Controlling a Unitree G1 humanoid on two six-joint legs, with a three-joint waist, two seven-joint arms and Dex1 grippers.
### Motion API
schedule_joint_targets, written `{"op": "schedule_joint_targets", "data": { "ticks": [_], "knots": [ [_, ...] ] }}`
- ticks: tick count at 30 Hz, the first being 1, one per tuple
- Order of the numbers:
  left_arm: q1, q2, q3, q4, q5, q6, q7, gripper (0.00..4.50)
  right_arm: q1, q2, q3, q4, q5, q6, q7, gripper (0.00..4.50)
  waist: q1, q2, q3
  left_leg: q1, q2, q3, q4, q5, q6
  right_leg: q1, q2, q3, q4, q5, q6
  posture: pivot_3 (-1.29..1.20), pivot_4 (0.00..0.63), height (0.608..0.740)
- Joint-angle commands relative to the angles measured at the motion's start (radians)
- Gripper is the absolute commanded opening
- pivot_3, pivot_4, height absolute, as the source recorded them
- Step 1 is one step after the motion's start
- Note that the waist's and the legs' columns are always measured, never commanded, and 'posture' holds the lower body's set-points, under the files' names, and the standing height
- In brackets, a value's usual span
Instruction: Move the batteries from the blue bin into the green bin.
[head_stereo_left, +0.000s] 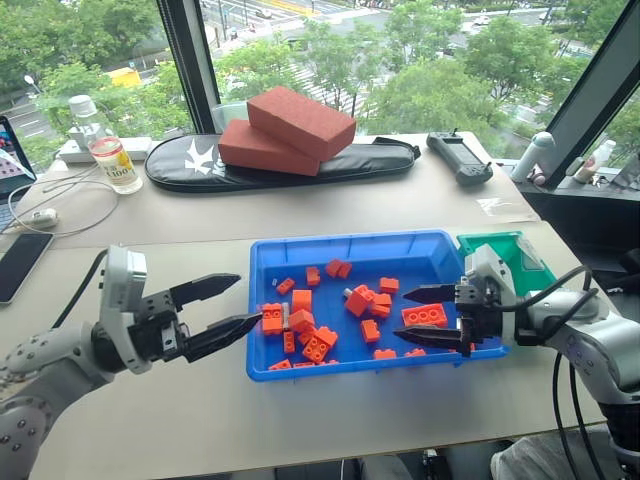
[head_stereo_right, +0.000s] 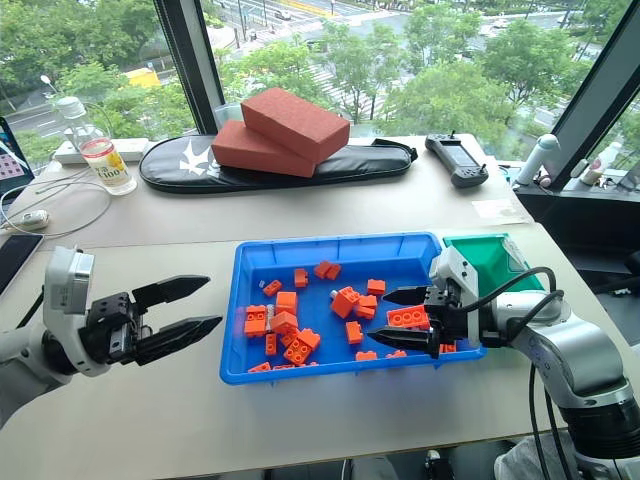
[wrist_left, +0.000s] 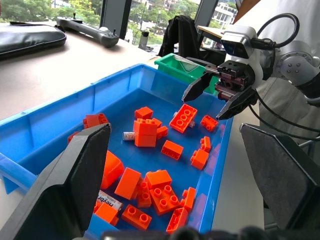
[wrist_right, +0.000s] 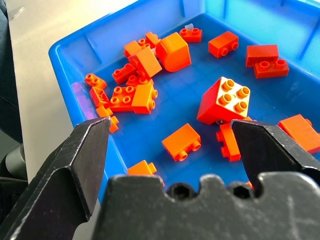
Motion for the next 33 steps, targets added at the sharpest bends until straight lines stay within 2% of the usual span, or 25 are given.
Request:
{"op": "schedule_joint_targets", "data": {
  "ticks": [1, 6, 15, 22, 32, 33],
  "knots": [
    [-0.003, -0.008, -0.003, -0.010, 0.011, -0.035, -0.029, 4.46, -0.012, -0.011, -0.026, -0.030, -0.003, -0.026, 0.001, 4.48, 0.000, 0.000, 0.000, 0.000, 0.000, 0.000, 0.000, 0.000, 0.000, 0.000, 0.000, 0.000, 0.000, 0.000, 0.000, 0.00, 0.150, 0.740],
    [0.026, -0.020, 0.006, 0.010, 0.029, -0.053, -0.085, 4.46, -0.146, -0.094, 0.039, 0.002, -0.087, -0.031, 0.044, 4.48, -0.005, 0.001, 0.000, 0.000, 0.000, 0.000, 0.000, 0.000, 0.000, 0.000, 0.000, 0.000, 0.000, 0.000, 0.000, 0.00, 0.150, 0.740],
    [0.054, -0.026, 0.024, 0.014, 0.034, -0.071, -0.118, 4.46, -0.383, -0.139, 0.331, 0.275, -0.409, -0.171, 0.160, 4.48, -0.003, 0.001, 0.001, -0.001, 0.000, 0.000, 0.000, 0.000, 0.000, -0.001, 0.000, 0.000, 0.000, 0.000, 0.000, 0.00, 0.150, 0.740],
    [0.086, -0.036, 0.048, -0.001, 0.029, -0.075, -0.115, 4.46, -0.419, -0.136, 0.427, 0.337, -0.544, -0.267, 0.242, 4.48, -0.003, 0.001, 0.001, -0.001, 0.000, 0.000, 0.000, 0.000, 0.000, -0.002, 0.000, 0.000, 0.000, 0.000, 0.000, 0.00, 0.150, 0.740],
    [0.097, -0.035, 0.045, -0.023, 0.022, -0.078, -0.078, 4.46, -0.394, -0.071, 0.442, 0.334, -0.632, -0.288, 0.229, 4.48, -0.004, 0.002, 0.001, 0.000, 0.000, 0.000, 0.000, 0.000, 0.000, -0.001, 0.000, 0.000, 0.000, 0.000, 0.000, 0.00, 0.150, 0.740],
    [0.095, -0.034, 0.043, -0.024, 0.021, -0.076, -0.073, 4.50, -0.390, -0.068, 0.446, 0.335, -0.641, -0.293, 0.228, 4.24, -0.003, 0.002, 0.001, -0.001, 0.000, 0.000, 0.000, 0.000, 0.000, -0.001, 0.000, 0.000, 0.000, 0.000, 0.000, 0.00, 0.150, 0.740]
  ]
}}
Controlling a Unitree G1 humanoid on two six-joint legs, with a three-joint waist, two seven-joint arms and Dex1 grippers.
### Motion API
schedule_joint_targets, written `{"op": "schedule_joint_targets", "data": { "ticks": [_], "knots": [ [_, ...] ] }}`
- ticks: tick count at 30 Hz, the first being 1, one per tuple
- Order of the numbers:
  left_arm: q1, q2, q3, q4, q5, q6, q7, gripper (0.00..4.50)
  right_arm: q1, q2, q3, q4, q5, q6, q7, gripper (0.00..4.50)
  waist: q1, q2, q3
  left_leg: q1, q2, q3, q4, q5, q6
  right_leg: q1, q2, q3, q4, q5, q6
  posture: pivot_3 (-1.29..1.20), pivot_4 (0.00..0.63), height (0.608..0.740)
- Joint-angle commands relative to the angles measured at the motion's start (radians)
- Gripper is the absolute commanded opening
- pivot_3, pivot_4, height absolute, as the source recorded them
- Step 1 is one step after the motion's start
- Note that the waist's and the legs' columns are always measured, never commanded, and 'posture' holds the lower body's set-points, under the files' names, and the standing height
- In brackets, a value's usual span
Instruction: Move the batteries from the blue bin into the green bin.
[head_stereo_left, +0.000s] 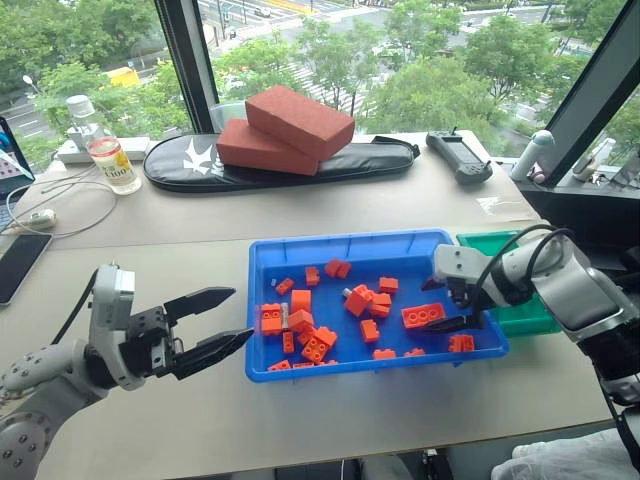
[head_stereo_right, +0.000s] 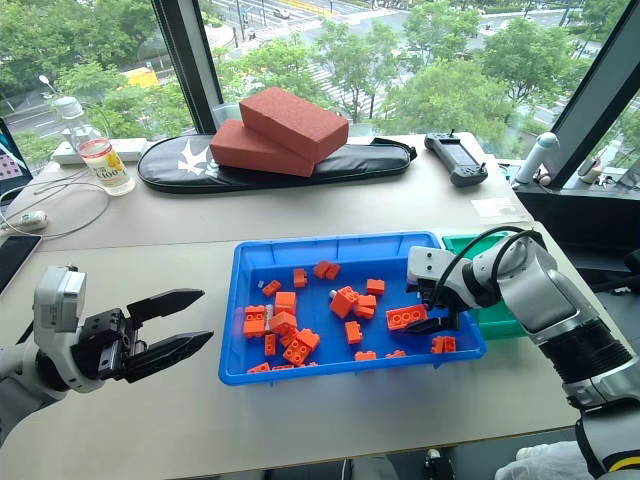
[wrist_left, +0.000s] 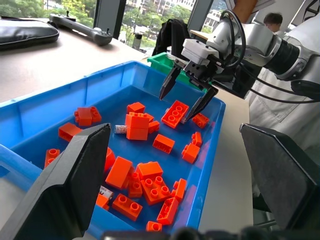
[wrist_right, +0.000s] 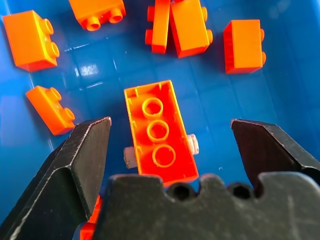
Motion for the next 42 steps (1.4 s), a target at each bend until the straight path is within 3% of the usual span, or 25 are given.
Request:
{"op": "schedule_joint_targets", "data": {
  "ticks": [1, 2, 9, 16, 20, 24, 27, 30, 32, 35, 38, 42],
  "knots": [
    [-0.003, 0.006, 0.023, -0.038, -0.014, -0.012, 0.015, 4.50, 0.009, 0.006, -0.008, -0.009, -0.036, -0.025, -0.007, 3.97, 0.000, 0.000, 0.000, 0.000, 0.000, 0.000, 0.000, 0.000, 0.000, 0.000, 0.000, 0.000, 0.000, 0.000, 0.000, 0.00, 0.150, 0.740],
    [-0.005, 0.007, 0.021, -0.041, -0.017, -0.010, 0.020, 4.50, 0.013, 0.009, -0.008, -0.007, -0.043, -0.028, -0.008, 3.80, 0.001, 0.000, 0.000, 0.000, 0.000, 0.000, 0.000, 0.000, 0.000, 0.000, 0.000, 0.000, 0.000, 0.000, 0.000, 0.00, 0.150, 0.740],
    [-0.022, 0.014, 0.008, -0.046, -0.023, -0.003, 0.047, 4.50, 0.020, 0.022, -0.012, 0.003, -0.075, -0.044, -0.012, 1.42, 0.001, 0.000, 0.000, 0.000, 0.000, 0.000, 0.000, 0.000, 0.000, 0.000, 0.000, 0.000, 0.000, 0.000, 0.000, 0.00, 0.150, 0.740],
    [-0.044, 0.019, -0.008, -0.050, -0.034, 0.006, 0.071, 4.50, 0.006, 0.024, -0.047, -0.056, -0.031, -0.011, 0.021, 1.39, 0.001, 0.000, 0.000, 0.000, 0.000, 0.000, 0.000, 0.000, 0.000, 0.000, 0.000, 0.000, 0.000, 0.000, 0.000, 0.00, 0.150, 0.740],
    [-0.053, 0.027, -0.013, -0.049, -0.040, 0.011, 0.079, 4.50, -0.080, 0.041, -0.113, -0.073, 0.045, 0.069, 0.040, 1.39, -0.004, 0.001, 0.001, 0.000, 0.000, 0.000, 0.000, 0.000, 0.000, 0.000, 0.000, 0.000, 0.000, 0.000, 0.000, 0.00, 0.150, 0.740],
    [-0.060, 0.033, -0.018, -0.049, -0.043, 0.016, 0.086, 4.50, -0.187, 0.100, -0.124, 0.031, 0.020, 0.083, -0.034, 1.39, -0.012, 0.001, 0.001, 0.001, 0.000, 0.000, 0.000, 0.000, 0.000, 0.000, 0.000, 0.000, 0.001, 0.000, 0.000, 0.00, 0.150, 0.740],
    [-0.069, 0.034, -0.026, -0.054, -0.044, 0.023, 0.098, 4.50, -0.227, 0.180, -0.080, 0.213, -0.101, -0.007, -0.198, 1.39, -0.018, 0.000, 0.000, 0.001, 0.000, 0.000, 0.000, 0.000, 0.000, 0.001, 0.000, 0.000, 0.000, 0.000, 0.000, 0.00, 0.150, 0.740],
    [-0.075, 0.038, -0.023, -0.059, -0.055, 0.030, 0.111, 4.50, -0.232, 0.216, -0.072, 0.289, -0.140, -0.070, -0.249, 1.39, -0.016, 0.001, 0.000, 0.000, 0.000, 0.000, 0.000, 0.000, 0.000, 0.000, 0.000, 0.000, 0.000, 0.000, 0.000, 0.00, 0.150, 0.740],
    [-0.079, 0.038, -0.014, -0.058, -0.064, 0.035, 0.127, 4.50, -0.230, 0.225, -0.077, 0.304, -0.148, -0.085, -0.259, 2.41, -0.018, 0.001, 0.001, -0.003, 0.000, 0.000, 0.000, 0.000, 0.000, -0.002, 0.000, 0.000, 0.000, 0.000, 0.000, 0.00, 0.150, 0.740],
    [-0.075, 0.040, -0.006, -0.061, -0.075, 0.040, 0.138, 4.50, -0.223, 0.218, -0.103, 0.264, -0.127, -0.057, -0.233, 3.26, -0.020, 0.002, 0.001, -0.003, 0.000, 0.000, 0.000, 0.000, 0.000, -0.003, -0.001, 0.000, 0.001, 0.001, 0.000, 0.00, 0.150, 0.740],
    [-0.074, 0.042, -0.008, -0.068, -0.084, 0.043, 0.151, 4.50, -0.213, 0.188, -0.162, 0.183, -0.051, 0.012, -0.167, 4.39, -0.022, 0.002, 0.002, -0.003, 0.000, -0.001, 0.000, 0.000, 0.000, -0.003, -0.001, 0.000, 0.001, 0.001, 0.000, 0.00, 0.150, 0.740],
    [-0.075, 0.044, -0.010, -0.071, -0.091, 0.044, 0.161, 4.50, -0.163, 0.099, -0.218, 0.029, 0.091, 0.096, -0.001, 4.48, -0.018, 0.003, 0.002, -0.003, 0.000, -0.001, 0.000, 0.000, 0.000, -0.002, -0.001, 0.000, 0.001, 0.001, 0.000, 0.00, 0.150, 0.740]
  ]
}}
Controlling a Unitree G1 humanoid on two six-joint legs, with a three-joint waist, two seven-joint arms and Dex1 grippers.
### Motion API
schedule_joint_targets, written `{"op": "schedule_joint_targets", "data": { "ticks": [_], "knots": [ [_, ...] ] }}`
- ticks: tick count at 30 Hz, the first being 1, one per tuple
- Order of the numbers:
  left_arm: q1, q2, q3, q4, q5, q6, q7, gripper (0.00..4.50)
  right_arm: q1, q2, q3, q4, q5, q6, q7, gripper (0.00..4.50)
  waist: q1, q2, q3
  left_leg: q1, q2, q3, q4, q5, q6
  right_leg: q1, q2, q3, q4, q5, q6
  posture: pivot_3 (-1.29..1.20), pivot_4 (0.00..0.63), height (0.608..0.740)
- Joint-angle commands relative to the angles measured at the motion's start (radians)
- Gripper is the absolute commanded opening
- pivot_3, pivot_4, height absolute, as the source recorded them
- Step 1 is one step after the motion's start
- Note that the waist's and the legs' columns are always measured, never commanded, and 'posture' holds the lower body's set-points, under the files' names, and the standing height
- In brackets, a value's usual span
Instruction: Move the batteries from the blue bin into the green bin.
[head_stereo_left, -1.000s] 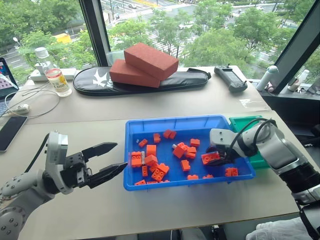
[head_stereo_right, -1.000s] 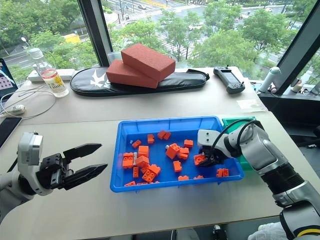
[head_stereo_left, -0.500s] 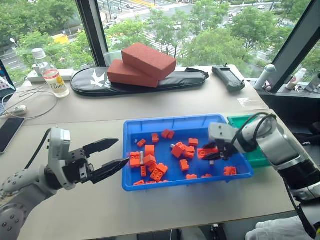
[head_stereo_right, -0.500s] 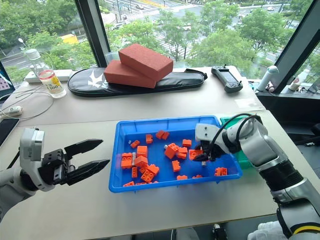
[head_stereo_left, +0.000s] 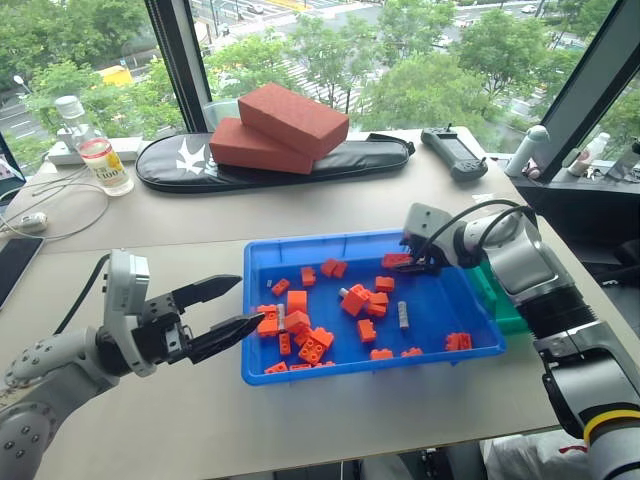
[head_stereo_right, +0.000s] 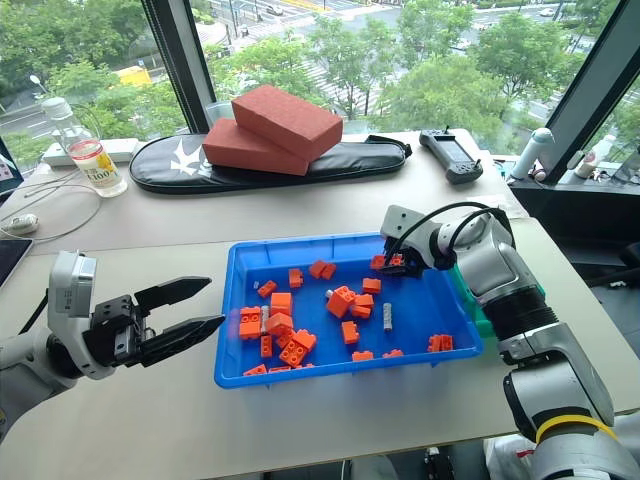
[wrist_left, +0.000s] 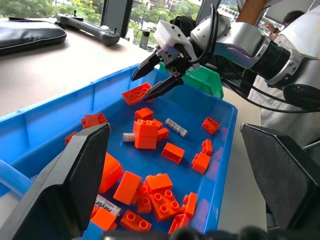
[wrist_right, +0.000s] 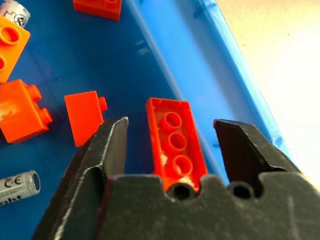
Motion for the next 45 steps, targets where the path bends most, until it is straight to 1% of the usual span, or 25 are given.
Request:
{"op": "schedule_joint_targets", "data": {
  "ticks": [1, 3, 5, 10, 13, 19, 30, 37, 41, 43, 44, 45],
  "knots": [
    [-0.004, 0.014, 0.020, -0.030, -0.029, 0.002, 0.007, 4.50, 0.047, -0.093, -0.068, -0.172, 0.136, 0.067, 0.163, 4.48, 0.003, 0.000, 0.000, 0.000, 0.000, 0.000, 0.000, 0.000, 0.000, 0.001, 0.000, 0.000, 0.000, 0.000, 0.000, 0.00, 0.150, 0.740],
    [-0.011, 0.015, 0.010, -0.028, -0.028, 0.001, 0.011, 4.50, 0.105, -0.142, -0.043, -0.228, 0.154, 0.056, 0.232, 4.48, 0.005, 0.000, 0.000, 0.001, 0.000, 0.000, 0.000, 0.000, 0.000, 0.002, 0.000, -0.001, -0.001, 0.000, 0.000, 0.00, 0.150, 0.740],
    [-0.018, 0.016, 0.002, -0.026, -0.027, 0.001, 0.016, 4.50, 0.147, -0.160, -0.002, -0.249, 0.135, 0.035, 0.246, 4.48, 0.003, 0.000, 0.000, 0.002, 0.000, 0.000, 0.000, 0.000, 0.000, 0.003, 0.000, -0.001, -0.001, 0.000, 0.000, 0.00, 0.150, 0.740],
    [-0.027, 0.021, 0.005, -0.022, -0.033, 0.002, 0.022, 4.50, 0.170, -0.114, 0.059, -0.225, 0.079, 0.027, 0.185, 4.48, -0.008, 0.001, 0.000, 0.003, 0.000, 0.000, 0.000, 0.000, 0.000, 0.002, 0.001, 0.000, 0.001, 0.000, 0.000, 0.00, 0.150, 0.740],
    [-0.025, 0.024, 0.006, -0.024, -0.032, 0.001, 0.025, 4.50, 0.183, -0.090, 0.086, -0.189, 0.044, 0.010, 0.152, 4.48, -0.003, 0.001, 0.000, 0.003, 0.000, 0.000, 0.000, 0.000, 0.000, 0.002, 0.001, 0.000, 0.001, 0.000, -0.001, 0.00, 0.150, 0.740],
    [-0.019, 0.024, 0.012, -0.029, -0.033, 0.000, 0.032, 4.50, 0.193, -0.045, 0.096, -0.165, 0.031, 0.000, 0.128, 4.48, 0.001, 0.001, 0.000, 0.002, 0.000, 0.000, 0.000, 0.000, 0.000, 0.002, 0.000, 0.000, 0.000, 0.001, 0.000, 0.00, 0.150, 0.740],
    [-0.019, 0.026, 0.011, -0.025, -0.031, -0.002, 0.036, 4.50, 0.201, -0.010, 0.120, -0.122, -0.021, -0.023, 0.083, 4.48, 0.001, 0.001, 0.000, 0.003, 0.000, 0.000, 0.000, 0.000, 0.000, 0.002, 0.000, 0.000, 0.000, 0.001, 0.000, 0.00, 0.150, 0.740],
    [-0.027, 0.027, 0.003, -0.013, -0.020, -0.002, 0.033, 4.50, 0.203, 0.000, 0.120, -0.121, -0.025, -0.024, 0.077, 4.48, 0.001, 0.001, 0.000, 0.003, 0.000, 0.000, 0.000, 0.000, 0.000, 0.003, 0.000, 0.000, 0.000, 0.001, 0.000, 0.00, 0.150, 0.740],
    [-0.026, 0.029, 0.005, -0.007, -0.015, -0.003, 0.026, 4.50, 0.207, 0.002, 0.117, -0.134, -0.018, -0.016, 0.076, 3.55, 0.001, 0.001, 0.000, 0.003, 0.000, 0.000, 0.000, 0.000, 0.000, 0.003, 0.000, 0.000, 0.000, 0.001, 0.000, 0.00, 0.150, 0.740],
    [-0.026, 0.030, 0.007, -0.004, -0.013, -0.004, 0.022, 4.50, 0.210, 0.000, 0.116, -0.137, -0.017, -0.014, 0.076, 2.79, 0.001, 0.001, 0.000, 0.003, 0.000, 0.000, 0.000, 0.000, 0.000, 0.003, 0.000, 0.000, 0.000, 0.001, 0.000, 0.00, 0.150, 0.740],
    [-0.024, 0.030, 0.008, -0.004, -0.011, -0.004, 0.020, 4.50, 0.211, 0.000, 0.114, -0.139, -0.017, -0.012, 0.074, 2.55, 0.001, 0.001, 0.000, 0.003, 0.000, 0.000, 0.000, 0.000, 0.000, 0.003, 0.000, 0.000, 0.000, 0.001, 0.000, 0.00, 0.150, 0.740],
    [-0.025, 0.029, 0.007, -0.001, -0.009, -0.005, 0.018, 4.50, 0.211, 0.001, 0.111, -0.138, -0.015, -0.010, 0.071, 2.54, 0.001, 0.001, 0.000, 0.003, 0.000, 0.000, 0.000, 0.000, 0.000, 0.003, 0.000, 0.000, 0.000, 0.001, 0.000, 0.00, 0.150, 0.740]
  ]
}}
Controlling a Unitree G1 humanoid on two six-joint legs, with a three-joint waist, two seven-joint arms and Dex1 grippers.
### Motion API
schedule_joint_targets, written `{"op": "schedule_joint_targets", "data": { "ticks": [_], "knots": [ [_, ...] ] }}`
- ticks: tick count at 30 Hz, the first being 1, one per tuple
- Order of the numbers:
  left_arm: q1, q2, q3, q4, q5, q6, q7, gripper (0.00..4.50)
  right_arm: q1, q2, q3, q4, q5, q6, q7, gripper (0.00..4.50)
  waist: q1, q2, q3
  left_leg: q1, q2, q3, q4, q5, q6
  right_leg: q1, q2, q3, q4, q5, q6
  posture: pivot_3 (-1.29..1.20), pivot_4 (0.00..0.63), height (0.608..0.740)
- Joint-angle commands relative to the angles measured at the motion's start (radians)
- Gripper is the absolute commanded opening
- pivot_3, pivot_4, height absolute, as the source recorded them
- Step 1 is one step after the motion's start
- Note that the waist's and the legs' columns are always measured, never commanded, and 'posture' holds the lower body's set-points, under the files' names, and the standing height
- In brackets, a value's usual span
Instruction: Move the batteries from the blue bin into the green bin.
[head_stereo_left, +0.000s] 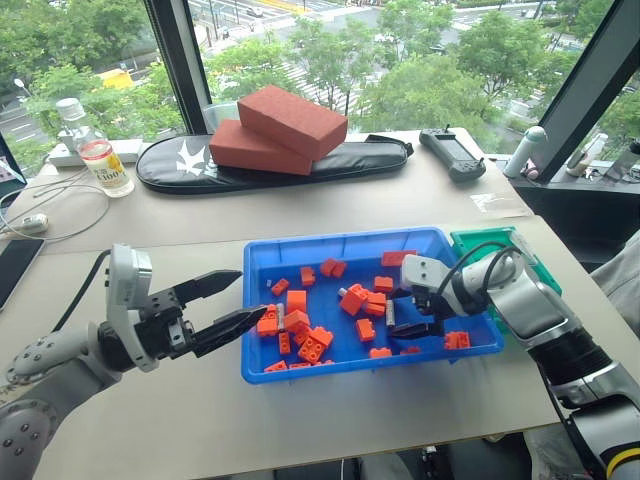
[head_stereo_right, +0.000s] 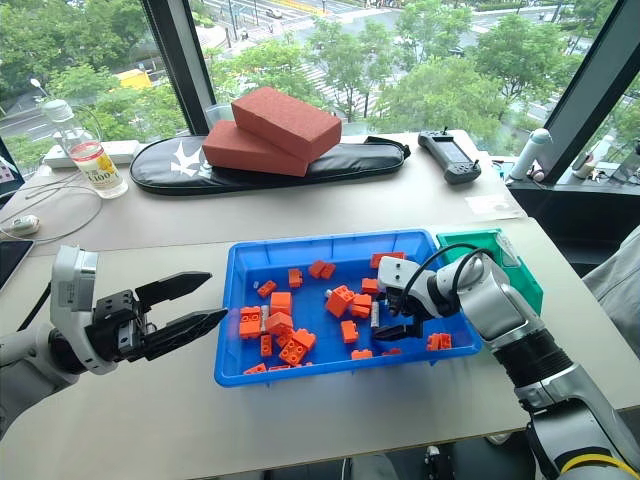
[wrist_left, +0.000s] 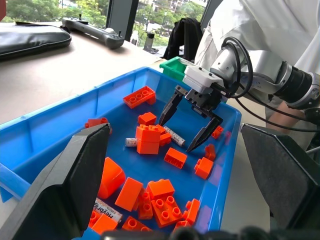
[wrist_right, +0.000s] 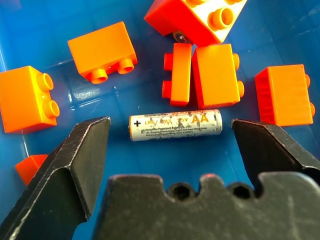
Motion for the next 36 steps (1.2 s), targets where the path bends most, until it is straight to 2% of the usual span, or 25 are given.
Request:
{"op": "schedule_joint_targets", "data": {
  "ticks": [1, 5, 9, 14, 18, 27, 28, 29, 31, 32, 36],
  "knots": [
    [-0.009, 0.014, 0.016, -0.006, 0.003, -0.006, -0.014, 4.50, 0.004, 0.002, -0.015, -0.019, -0.002, 0.000, -0.010, 2.54, 0.000, 0.000, 0.000, 0.000, 0.000, 0.000, 0.000, 0.000, 0.000, 0.000, 0.000, 0.000, 0.000, 0.000, 0.000, 0.00, 0.150, 0.740],
    [-0.007, 0.012, 0.016, -0.005, 0.009, -0.008, -0.019, 4.50, -0.002, -0.014, -0.064, -0.047, 0.041, 0.040, -0.004, 2.54, 0.000, 0.000, 0.000, 0.000, 0.000, 0.000, 0.000, 0.000, 0.000, 0.000, 0.000, 0.000, 0.000, 0.000, 0.000, 0.00, 0.150, 0.740],
    [0.005, 0.008, 0.026, -0.009, 0.013, -0.009, -0.026, 4.50, -0.024, -0.125, -0.206, -0.035, 0.109, 0.073, 0.026, 2.54, 0.004, 0.001, 0.001, -0.001, 0.000, 0.000, 0.000, 0.000, 0.000, -0.001, 0.000, 0.000, 0.000, 0.000, 0.000, 0.00, 0.150, 0.740],
    [0.015, 0.004, 0.023, -0.013, 0.018, -0.013, -0.031, 4.50, -0.100, -0.211, -0.314, 0.090, 0.095, 0.094, -0.063, 2.54, 0.007, 0.002, 0.001, -0.002, -0.001, 0.000, 0.001, 0.000, 0.000, -0.001, -0.001, 0.000, -0.001, 0.000, 0.001, 0.00, 0.150, 0.740],
    [0.019, -0.001, 0.015, -0.017, 0.022, -0.014, -0.031, 4.50, -0.108, -0.224, -0.312, 0.226, -0.006, 0.093, -0.221, 2.54, -0.001, 0.002, 0.001, 0.000, 0.000, 0.000, 0.000, 0.000, 0.000, 0.000, 0.000, 0.000, -0.001, 0.000, 0.000, 0.00, 0.150, 0.740],
    [0.015, 0.005, 0.017, -0.021, 0.011, -0.009, -0.029, 4.50, -0.048, -0.210, -0.294, 0.243, -0.059, 0.093, -0.315, 2.54, -0.003, 0.003, 0.002, -0.002, -0.001, 0.000, 0.000, 0.000, 0.000, -0.002, 0.000, 0.001, 0.000, 0.000, 0.000, 0.00, 0.150, 0.740],
    [0.013, 0.006, 0.017, -0.019, 0.010, -0.008, -0.030, 4.50, -0.048, -0.208, -0.297, 0.238, -0.054, 0.090, -0.315, 3.54, -0.002, 0.003, 0.002, -0.002, -0.001, 0.000, 0.000, 0.000, 0.000, -0.002, 0.000, 0.001, 0.000, 0.000, 0.001, 0.00, 0.150, 0.740],
    [0.010, 0.008, 0.017, -0.017, 0.009, -0.007, -0.030, 4.50, -0.047, -0.207, -0.300, 0.230, -0.047, 0.087, -0.312, 3.69, -0.002, 0.003, 0.002, -0.002, -0.001, 0.000, 0.000, 0.000, 0.000, -0.002, 0.000, 0.001, 0.000, 0.000, 0.001, 0.00, 0.150, 0.740],
    [0.007, 0.010, 0.016, -0.015, 0.010, -0.006, -0.031, 4.50, -0.047, -0.210, -0.309, 0.212, -0.033, 0.084, -0.303, 4.35, -0.002, 0.003, 0.002, -0.002, -0.001, 0.000, 0.000, 0.000, 0.000, -0.002, 0.000, 0.001, 0.000, 0.000, 0.001, 0.00, 0.150, 0.740],
    [0.006, 0.011, 0.016, -0.014, 0.010, -0.005, -0.032, 4.50, -0.052, -0.209, -0.318, 0.205, -0.023, 0.091, -0.301, 4.47, -0.002, 0.003, 0.002, -0.002, -0.001, 0.000, 0.000, 0.000, 0.000, -0.002, 0.000, 0.001, 0.000, 0.000, 0.001, 0.00, 0.150, 0.740],
    [0.002, 0.013, 0.016, -0.014, 0.009, -0.002, -0.031, 4.50, -0.095, -0.224, -0.352, 0.180, 0.020, 0.106, -0.276, 4.47, -0.003, 0.004, 0.002, -0.002, -0.001, 0.000, 0.000, 0.000, 0.000, -0.002, 0.000, 0.001, 0.000, 0.000, 0.001, 0.00, 0.150, 0.740]
  ]
}}
